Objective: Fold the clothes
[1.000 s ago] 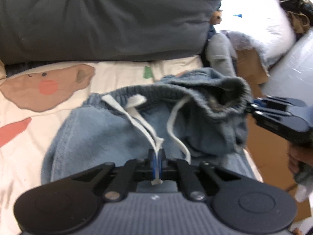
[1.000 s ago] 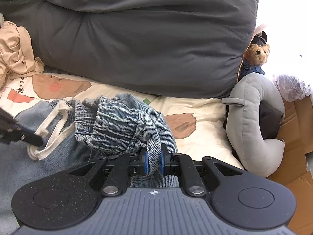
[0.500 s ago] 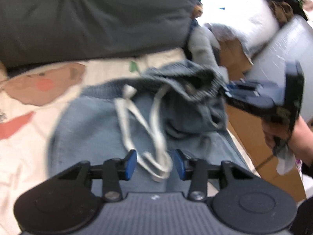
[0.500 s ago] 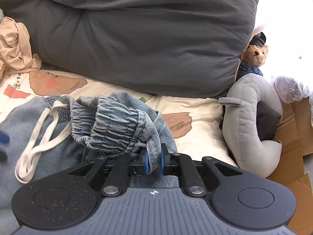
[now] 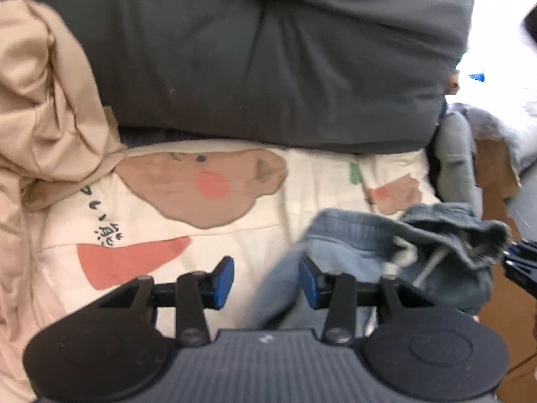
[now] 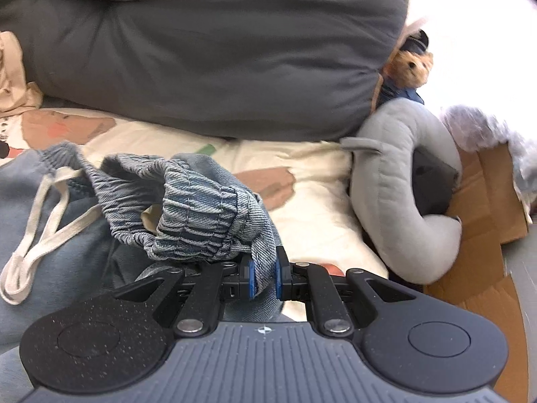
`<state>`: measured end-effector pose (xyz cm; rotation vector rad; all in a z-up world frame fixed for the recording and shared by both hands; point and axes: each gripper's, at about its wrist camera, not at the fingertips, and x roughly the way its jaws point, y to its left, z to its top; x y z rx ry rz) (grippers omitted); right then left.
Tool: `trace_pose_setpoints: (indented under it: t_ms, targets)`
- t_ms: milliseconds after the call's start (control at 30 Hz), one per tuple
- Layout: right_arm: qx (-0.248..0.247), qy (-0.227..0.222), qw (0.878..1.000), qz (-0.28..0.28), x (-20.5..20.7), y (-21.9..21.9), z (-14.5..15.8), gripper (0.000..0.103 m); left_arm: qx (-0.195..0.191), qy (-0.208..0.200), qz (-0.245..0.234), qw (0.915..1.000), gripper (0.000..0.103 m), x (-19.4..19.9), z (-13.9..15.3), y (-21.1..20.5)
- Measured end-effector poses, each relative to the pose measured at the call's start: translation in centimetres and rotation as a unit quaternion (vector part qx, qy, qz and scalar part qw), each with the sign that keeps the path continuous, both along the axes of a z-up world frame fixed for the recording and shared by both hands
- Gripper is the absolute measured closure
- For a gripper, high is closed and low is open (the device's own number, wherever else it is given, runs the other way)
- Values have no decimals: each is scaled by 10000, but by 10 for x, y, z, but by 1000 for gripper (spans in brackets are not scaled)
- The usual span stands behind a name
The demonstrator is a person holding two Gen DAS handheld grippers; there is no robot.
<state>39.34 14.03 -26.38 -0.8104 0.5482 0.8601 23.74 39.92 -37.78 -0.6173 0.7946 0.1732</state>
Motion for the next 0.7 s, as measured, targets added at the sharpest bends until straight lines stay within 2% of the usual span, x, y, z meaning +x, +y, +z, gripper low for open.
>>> trace_pose_setpoints:
  t_ms: [167,267,433,600,700]
  targets:
    - [-87,-20,9997,-209,12,-14,-5,94,-132,214,-45,9997,59,14,-20,2]
    - [-111,9,9991,-399,20,-24,-5,94,-314,171,-288,9989,58,18,-23,-11]
    - [-126,46,9979,-637,33,-41,-8,94,-125,228,-616,9978,51,18,-23,-34]
    - [-199,96,9969,-758,41,-52,-13,94,-74,320,-1038,9941,48,14,-22,-43]
    - [-213,161,9966,-782,44,-55,-15,94,-15,296,-1108,9934,46,9,-18,-41]
